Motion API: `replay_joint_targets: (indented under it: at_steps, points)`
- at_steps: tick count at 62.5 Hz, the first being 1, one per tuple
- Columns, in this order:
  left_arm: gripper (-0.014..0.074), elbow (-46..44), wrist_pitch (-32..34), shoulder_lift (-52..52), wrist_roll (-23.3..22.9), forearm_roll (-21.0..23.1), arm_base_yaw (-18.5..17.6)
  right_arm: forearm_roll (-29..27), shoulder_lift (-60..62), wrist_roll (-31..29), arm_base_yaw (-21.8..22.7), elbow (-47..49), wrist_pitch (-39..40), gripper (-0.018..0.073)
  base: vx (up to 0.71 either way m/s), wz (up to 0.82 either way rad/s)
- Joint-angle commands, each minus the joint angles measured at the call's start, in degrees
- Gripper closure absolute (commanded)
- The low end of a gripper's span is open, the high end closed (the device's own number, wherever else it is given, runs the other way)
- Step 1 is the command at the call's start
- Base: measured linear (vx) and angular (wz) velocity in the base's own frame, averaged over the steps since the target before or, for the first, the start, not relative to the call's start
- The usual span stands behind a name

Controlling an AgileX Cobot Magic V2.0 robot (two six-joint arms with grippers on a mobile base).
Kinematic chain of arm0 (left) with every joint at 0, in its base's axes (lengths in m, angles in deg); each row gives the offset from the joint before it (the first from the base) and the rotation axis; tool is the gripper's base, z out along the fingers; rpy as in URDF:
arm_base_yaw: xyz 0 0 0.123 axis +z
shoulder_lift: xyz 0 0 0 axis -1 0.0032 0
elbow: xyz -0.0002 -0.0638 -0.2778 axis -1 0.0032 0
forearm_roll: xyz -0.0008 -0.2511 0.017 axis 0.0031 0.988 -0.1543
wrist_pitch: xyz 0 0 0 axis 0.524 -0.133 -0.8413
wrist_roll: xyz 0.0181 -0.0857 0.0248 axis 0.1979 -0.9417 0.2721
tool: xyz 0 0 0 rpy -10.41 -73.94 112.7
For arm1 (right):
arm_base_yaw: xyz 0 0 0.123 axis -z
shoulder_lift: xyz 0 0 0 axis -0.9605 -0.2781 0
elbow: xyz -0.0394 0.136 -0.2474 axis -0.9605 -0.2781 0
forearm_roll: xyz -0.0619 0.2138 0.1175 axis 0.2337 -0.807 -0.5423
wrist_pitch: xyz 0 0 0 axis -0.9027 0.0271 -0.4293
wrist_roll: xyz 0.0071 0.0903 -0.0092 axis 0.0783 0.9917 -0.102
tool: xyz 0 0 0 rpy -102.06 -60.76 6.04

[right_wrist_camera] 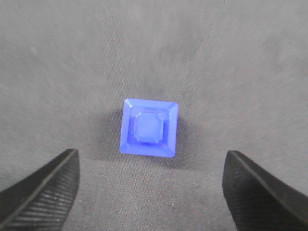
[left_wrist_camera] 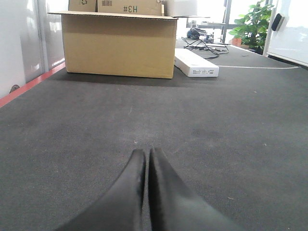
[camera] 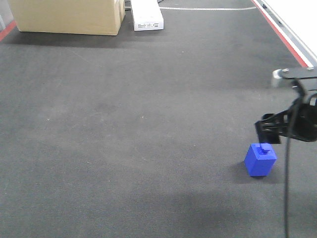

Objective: Pour parts from conveyor to right shelf
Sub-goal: 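Lower the right gripper over the blue block and close on it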

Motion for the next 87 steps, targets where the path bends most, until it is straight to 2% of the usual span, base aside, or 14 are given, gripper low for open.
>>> replay_joint_targets:
  at_steps: [1, 23, 34, 40, 53, 60, 73, 87]
  points:
    - [0.0603, 1.8, 4.5, -0.8, -0.2, 0.1, 0.0, 0.3, -2.7, -0.4, 0.0, 4.0, -0.9, -0.0029, 0.00, 0.00]
    - [0.0603, 1.8, 4.5, -0.8, -0.2, 0.1, 0.0, 0.8, -13.9, -0.6, 0.0, 7.3, -3.3, -0.0011, 0.00, 0.00]
    - [0.0603, 1.8, 4.5, -0.8, -0.2, 0.1, 0.0, 0.8, -17.1, -0.6, 0.0, 7.3, -2.7, 0.0051, 0.00, 0.00]
    - [0.0603, 1.8, 4.5, -0.8, -0.2, 0.1, 0.0, 0.8, -17.9, -0.6, 0.0, 7.3, -2.0, 0.0144, 0.00, 0.00]
    - [0.0603, 1.8, 4.5, -0.8, -0.2, 0.1, 0.0, 0.8, -17.8, -0.5, 0.0, 7.3, -1.1, 0.0451, 0.00, 0.00]
    - [0.0603, 1.8, 4.5, -0.8, -0.2, 0.1, 0.0, 0.8, -16.2, -0.4, 0.0, 6.6, -0.1, 0.0576, 0.00, 0.00]
    - [0.0603, 1.8, 4.5, -0.8, -0.2, 0.1, 0.0, 0.8, -6.0, -0.1, 0.0, -1.7, 9.2, 0.0565, 0.00, 0.00]
    - [0.0603, 1.8, 4.5, -0.8, -0.2, 0.1, 0.0, -0.2, 10.6, -0.3, 0.0, -12.7, 16.9, 0.0565, 0.00, 0.00]
